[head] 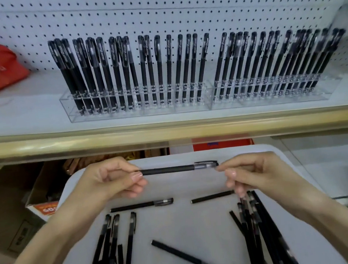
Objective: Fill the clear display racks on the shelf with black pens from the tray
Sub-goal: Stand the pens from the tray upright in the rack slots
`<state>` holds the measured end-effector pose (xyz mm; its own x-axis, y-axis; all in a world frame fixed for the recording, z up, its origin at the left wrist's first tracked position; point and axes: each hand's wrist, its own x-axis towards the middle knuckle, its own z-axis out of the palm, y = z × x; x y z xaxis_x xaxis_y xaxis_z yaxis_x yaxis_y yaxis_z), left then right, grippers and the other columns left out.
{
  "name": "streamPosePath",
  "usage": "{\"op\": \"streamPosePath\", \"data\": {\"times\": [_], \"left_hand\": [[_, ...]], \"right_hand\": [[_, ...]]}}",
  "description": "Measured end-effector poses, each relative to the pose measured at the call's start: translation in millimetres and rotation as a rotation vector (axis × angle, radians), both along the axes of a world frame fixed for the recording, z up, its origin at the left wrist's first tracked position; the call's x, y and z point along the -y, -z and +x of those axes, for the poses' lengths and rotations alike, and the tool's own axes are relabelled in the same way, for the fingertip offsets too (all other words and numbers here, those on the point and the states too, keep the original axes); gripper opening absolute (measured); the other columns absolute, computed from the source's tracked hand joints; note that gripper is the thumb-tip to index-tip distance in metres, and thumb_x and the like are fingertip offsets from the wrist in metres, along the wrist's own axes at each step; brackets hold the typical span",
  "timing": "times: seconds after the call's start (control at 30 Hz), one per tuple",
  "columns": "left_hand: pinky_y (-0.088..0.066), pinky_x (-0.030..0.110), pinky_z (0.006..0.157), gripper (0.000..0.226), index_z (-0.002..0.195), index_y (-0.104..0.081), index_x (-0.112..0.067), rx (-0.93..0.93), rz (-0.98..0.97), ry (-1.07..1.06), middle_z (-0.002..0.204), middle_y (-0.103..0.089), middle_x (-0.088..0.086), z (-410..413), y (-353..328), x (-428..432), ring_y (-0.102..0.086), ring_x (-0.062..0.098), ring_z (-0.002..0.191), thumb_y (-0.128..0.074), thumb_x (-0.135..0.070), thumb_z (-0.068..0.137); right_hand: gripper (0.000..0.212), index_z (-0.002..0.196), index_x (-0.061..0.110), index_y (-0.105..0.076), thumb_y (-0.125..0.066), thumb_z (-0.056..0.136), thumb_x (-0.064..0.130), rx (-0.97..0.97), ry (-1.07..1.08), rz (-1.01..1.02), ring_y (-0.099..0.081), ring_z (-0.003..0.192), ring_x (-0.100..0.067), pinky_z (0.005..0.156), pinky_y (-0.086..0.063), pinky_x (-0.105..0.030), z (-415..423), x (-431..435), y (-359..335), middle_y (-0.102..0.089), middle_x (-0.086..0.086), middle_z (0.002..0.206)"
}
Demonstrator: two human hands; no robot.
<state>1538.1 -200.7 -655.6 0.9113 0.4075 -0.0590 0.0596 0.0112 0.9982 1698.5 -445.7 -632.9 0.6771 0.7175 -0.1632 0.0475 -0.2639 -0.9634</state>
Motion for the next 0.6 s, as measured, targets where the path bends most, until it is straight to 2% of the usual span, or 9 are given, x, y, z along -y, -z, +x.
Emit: {"op": "streamPosePath", "data": {"times": [0.07, 0.13, 0.23, 0.3, 0.37, 0.4, 0.5, 0.6], "left_hand": [[-0.056, 0.021, 0.064, 0.064, 0.08, -0.073, -0.008, 0.019, -0.035, -0.029, 0.086, -0.073, 0.019, 1, 1, 1, -0.07, 0.019, 0.073, -0.089, -0.056, 0.042], [-0.056, 0.022, 0.064, 0.066, 0.079, -0.074, -0.009, 0.045, -0.068, -0.052, 0.087, -0.073, 0.02, 3, 0, 4, -0.071, 0.02, 0.073, -0.091, -0.056, 0.036], [-0.057, 0.022, 0.065, 0.065, 0.081, -0.074, -0.008, 0.084, -0.102, -0.065, 0.087, -0.073, 0.021, 5, -6, 7, -0.072, 0.022, 0.075, -0.093, -0.051, 0.036], [-0.057, 0.023, 0.066, 0.051, 0.081, -0.074, -0.006, 0.078, -0.076, -0.061, 0.087, -0.073, 0.021, 6, -11, 8, -0.072, 0.024, 0.077, -0.092, -0.04, 0.049], [-0.058, 0.023, 0.066, 0.023, 0.081, -0.071, 0.0, 0.074, -0.064, -0.072, 0.084, -0.073, 0.021, 9, -17, 10, -0.072, 0.027, 0.076, -0.083, -0.016, 0.069], [-0.058, 0.023, 0.065, 0.015, 0.081, -0.069, 0.002, 0.068, -0.042, -0.084, 0.083, -0.073, 0.021, 10, -20, 11, -0.071, 0.026, 0.075, -0.075, -0.006, 0.071], [-0.056, 0.021, 0.06, 0.011, 0.082, -0.066, 0.006, 0.078, 0.024, -0.117, 0.077, -0.073, 0.02, 17, -27, 15, -0.069, 0.02, 0.065, -0.07, 0.005, 0.072], [-0.056, 0.021, 0.058, 0.008, 0.081, -0.064, 0.01, 0.128, 0.024, -0.205, 0.073, -0.072, 0.021, 28, -34, 17, -0.067, 0.018, 0.059, -0.068, 0.012, 0.075]], "right_hand": [[0.033, 0.103, 0.01, -0.071, -0.064, 0.075, 0.025, -0.033, 0.0, 0.016, -0.067, 0.066, -0.017, 0.063, -0.056, -0.022, -3, -6, -7, -0.072, -0.013, 0.081], [0.026, 0.107, 0.012, -0.066, -0.062, 0.084, 0.023, -0.038, 0.006, -0.018, -0.069, 0.07, -0.018, 0.065, -0.058, -0.024, -5, -16, -9, -0.071, -0.017, 0.088], [0.022, 0.101, 0.001, -0.063, -0.06, 0.09, 0.02, -0.044, 0.05, -0.014, -0.067, 0.062, -0.018, 0.061, -0.059, -0.026, -3, -30, -12, -0.068, -0.02, 0.081], [0.024, 0.088, -0.007, -0.062, -0.06, 0.09, 0.017, -0.079, 0.095, 0.057, -0.065, 0.057, -0.016, 0.056, -0.056, -0.023, -1, -38, -16, -0.067, -0.019, 0.072], [0.021, 0.085, -0.008, -0.064, -0.063, 0.087, 0.012, -0.14, 0.162, 0.144, -0.064, 0.055, -0.013, 0.054, -0.054, -0.019, 3, -47, -22, -0.066, -0.017, 0.069], [0.017, 0.086, -0.007, -0.066, -0.064, 0.085, 0.01, -0.165, 0.192, 0.191, -0.064, 0.055, -0.012, 0.054, -0.053, -0.017, 5, -51, -27, -0.066, -0.015, 0.069], [0.011, 0.085, 0.001, -0.07, -0.069, 0.078, 0.01, -0.161, 0.252, 0.35, -0.062, 0.057, -0.011, 0.059, -0.053, -0.016, 12, -66, -41, -0.064, -0.008, 0.066], [0.022, 0.087, 0.004, -0.07, -0.072, 0.07, 0.017, -0.152, 0.234, 0.516, -0.057, 0.058, -0.011, 0.062, -0.052, -0.017, 13, -84, -61, -0.063, -0.005, 0.072]]}}
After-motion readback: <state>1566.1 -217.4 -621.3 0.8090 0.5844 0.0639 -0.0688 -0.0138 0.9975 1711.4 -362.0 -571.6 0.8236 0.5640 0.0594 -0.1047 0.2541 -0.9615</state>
